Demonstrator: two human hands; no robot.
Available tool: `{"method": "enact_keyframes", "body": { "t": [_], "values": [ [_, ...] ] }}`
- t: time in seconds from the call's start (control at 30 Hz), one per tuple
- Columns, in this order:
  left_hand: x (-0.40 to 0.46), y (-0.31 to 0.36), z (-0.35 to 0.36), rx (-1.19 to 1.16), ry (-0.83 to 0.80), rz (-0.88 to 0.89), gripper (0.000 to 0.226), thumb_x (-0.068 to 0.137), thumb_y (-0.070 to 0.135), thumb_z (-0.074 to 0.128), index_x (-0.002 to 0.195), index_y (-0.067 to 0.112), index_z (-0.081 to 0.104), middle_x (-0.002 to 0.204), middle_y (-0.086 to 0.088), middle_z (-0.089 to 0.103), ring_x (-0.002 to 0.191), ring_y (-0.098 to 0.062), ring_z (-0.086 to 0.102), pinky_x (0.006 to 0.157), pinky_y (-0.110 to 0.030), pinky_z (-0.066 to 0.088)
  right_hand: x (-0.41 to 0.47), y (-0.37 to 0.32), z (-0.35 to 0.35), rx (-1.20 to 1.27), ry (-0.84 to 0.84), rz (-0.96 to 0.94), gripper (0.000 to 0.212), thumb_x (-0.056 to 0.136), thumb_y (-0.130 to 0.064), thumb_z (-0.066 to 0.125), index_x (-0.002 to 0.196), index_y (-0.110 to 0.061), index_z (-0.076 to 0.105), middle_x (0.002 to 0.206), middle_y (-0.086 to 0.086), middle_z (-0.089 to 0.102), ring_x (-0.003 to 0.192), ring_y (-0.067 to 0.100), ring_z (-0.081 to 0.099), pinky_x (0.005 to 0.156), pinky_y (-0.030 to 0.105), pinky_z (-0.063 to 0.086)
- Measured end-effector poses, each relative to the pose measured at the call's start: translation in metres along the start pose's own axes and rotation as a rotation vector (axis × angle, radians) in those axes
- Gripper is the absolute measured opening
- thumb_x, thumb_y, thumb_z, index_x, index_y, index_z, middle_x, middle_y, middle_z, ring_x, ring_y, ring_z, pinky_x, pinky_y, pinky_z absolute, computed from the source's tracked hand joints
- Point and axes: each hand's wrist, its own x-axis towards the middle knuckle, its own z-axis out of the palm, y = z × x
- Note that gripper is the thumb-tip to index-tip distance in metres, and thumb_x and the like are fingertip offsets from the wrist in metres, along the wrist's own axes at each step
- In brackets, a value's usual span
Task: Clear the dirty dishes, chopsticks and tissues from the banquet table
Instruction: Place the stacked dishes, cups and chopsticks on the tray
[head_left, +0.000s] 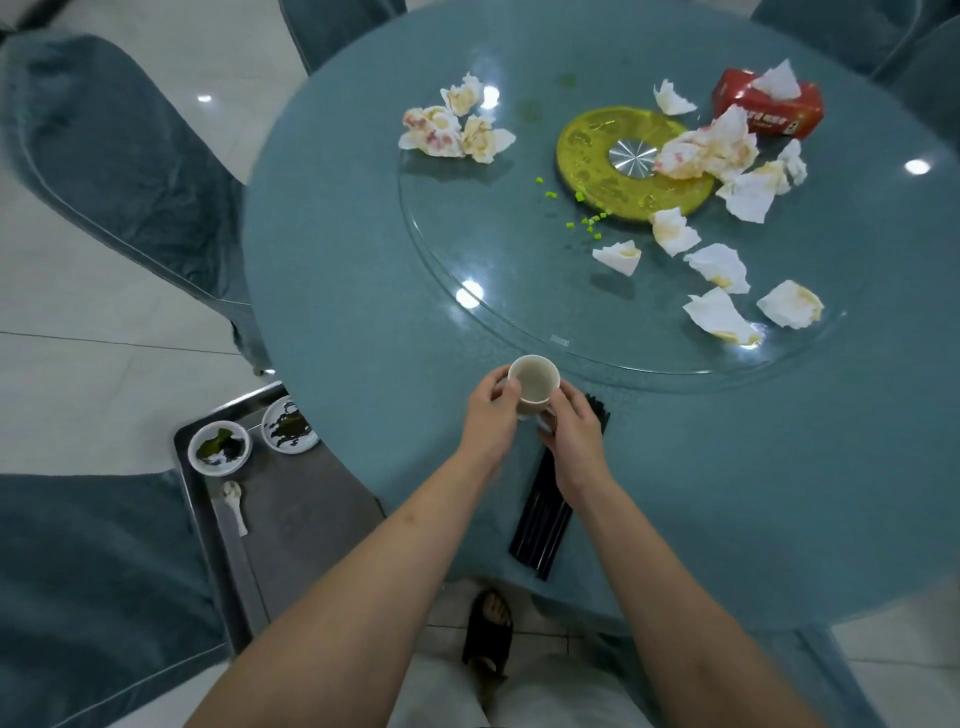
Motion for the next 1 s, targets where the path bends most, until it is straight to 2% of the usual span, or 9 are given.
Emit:
{"method": "enact_keyframes", "body": {
  "t": [0.1, 0.2, 0.4, 0.53, 0.67, 0.77, 0.83, 0.9, 1.0],
  "values": [
    [-0.004, 0.003, -0.022, -0.023, 0.063, 0.027, 0.030, 0.101, 0.029, 0.055, 0.129, 0.020, 0.064, 0.119, -0.007, 0.072, 0.112, -0.023, 0.067, 0.097, -0.039, 0.054, -0.006, -0.003, 0.022, -0.056, -0.037, -0.044, 0.021, 0.103, -0.028, 0.056, 0.121, -0.032, 0.067, 0.122, -0.003, 0.072, 0.115, 0.016, 0.067, 0.092, 0.035, 0.052],
    [-0.007, 0.010, -0.048, -0.070, 0.162, 0.051, 0.038, 0.093, 0.039, 0.055, 0.127, 0.024, 0.065, 0.120, -0.004, 0.071, 0.115, -0.024, 0.066, 0.103, -0.045, 0.052, -0.015, -0.005, 0.055, -0.088, -0.091, -0.088, 0.020, 0.105, -0.027, 0.054, 0.120, -0.033, 0.066, 0.122, -0.004, 0.072, 0.116, 0.016, 0.067, 0.093, 0.038, 0.051],
    [-0.022, 0.022, -0.116, -0.139, 0.326, 0.120, 0.026, 0.105, 0.031, 0.055, 0.129, 0.026, 0.063, 0.123, -0.002, 0.069, 0.106, -0.015, 0.064, 0.099, -0.042, 0.052, -0.044, 0.001, 0.124, -0.147, -0.182, -0.207, 0.024, 0.106, -0.027, 0.053, 0.128, -0.023, 0.064, 0.119, -0.001, 0.071, 0.109, 0.017, 0.068, 0.084, 0.032, 0.052],
    [-0.043, 0.024, -0.175, -0.257, 0.473, 0.115, 0.025, 0.104, 0.030, 0.057, 0.127, 0.026, 0.064, 0.117, -0.002, 0.069, 0.100, -0.013, 0.064, 0.095, -0.037, 0.051, -0.073, 0.013, 0.175, -0.196, -0.292, -0.251, 0.019, 0.105, -0.026, 0.055, 0.121, -0.026, 0.066, 0.114, -0.006, 0.072, 0.105, 0.008, 0.067, 0.089, 0.027, 0.052],
    [-0.062, 0.019, -0.235, -0.396, 0.560, 0.058, 0.026, 0.103, 0.031, 0.057, 0.127, 0.023, 0.067, 0.118, 0.001, 0.072, 0.116, -0.022, 0.067, 0.103, -0.041, 0.051, -0.092, 0.040, 0.222, -0.291, -0.469, -0.300, 0.019, 0.103, -0.029, 0.059, 0.120, -0.029, 0.068, 0.118, -0.004, 0.071, 0.110, 0.011, 0.066, 0.099, 0.039, 0.054],
    [-0.074, 0.010, -0.274, -0.405, 0.607, 0.027, 0.025, 0.104, 0.035, 0.055, 0.123, 0.028, 0.070, 0.117, 0.003, 0.074, 0.116, -0.024, 0.067, 0.102, -0.042, 0.054, -0.102, 0.066, 0.251, -0.364, -0.602, -0.318, 0.030, 0.099, -0.032, 0.064, 0.129, -0.028, 0.063, 0.129, -0.001, 0.066, 0.119, 0.014, 0.063, 0.104, 0.047, 0.052],
    [-0.079, 0.001, -0.300, -0.411, 0.629, -0.006, 0.027, 0.105, 0.036, 0.053, 0.123, 0.026, 0.070, 0.116, 0.002, 0.074, 0.115, -0.024, 0.068, 0.102, -0.043, 0.055, -0.107, 0.085, 0.268, -0.415, -0.690, -0.328, 0.043, 0.096, -0.028, 0.071, 0.136, -0.024, 0.056, 0.133, -0.005, 0.064, 0.125, 0.013, 0.060, 0.108, 0.046, 0.049],
    [-0.081, -0.011, -0.322, -0.398, 0.639, -0.046, 0.025, 0.104, 0.038, 0.053, 0.119, 0.029, 0.071, 0.114, 0.005, 0.075, 0.113, -0.019, 0.068, 0.101, -0.041, 0.055, -0.108, 0.103, 0.279, -0.501, -0.746, -0.320, 0.054, 0.091, -0.027, 0.077, 0.139, -0.031, 0.052, 0.136, -0.011, 0.061, 0.129, 0.008, 0.057, 0.111, 0.043, 0.047],
    [-0.080, -0.034, -0.354, -0.384, 0.644, -0.102, 0.023, 0.104, 0.037, 0.052, 0.117, 0.029, 0.071, 0.113, 0.003, 0.075, 0.109, -0.019, 0.068, 0.090, -0.035, 0.056, -0.107, 0.130, 0.297, -0.634, -0.791, -0.279, 0.062, 0.088, -0.024, 0.079, 0.139, -0.039, 0.047, 0.136, -0.020, 0.058, 0.128, 0.000, 0.053, 0.113, 0.039, 0.046]
  ]
}}
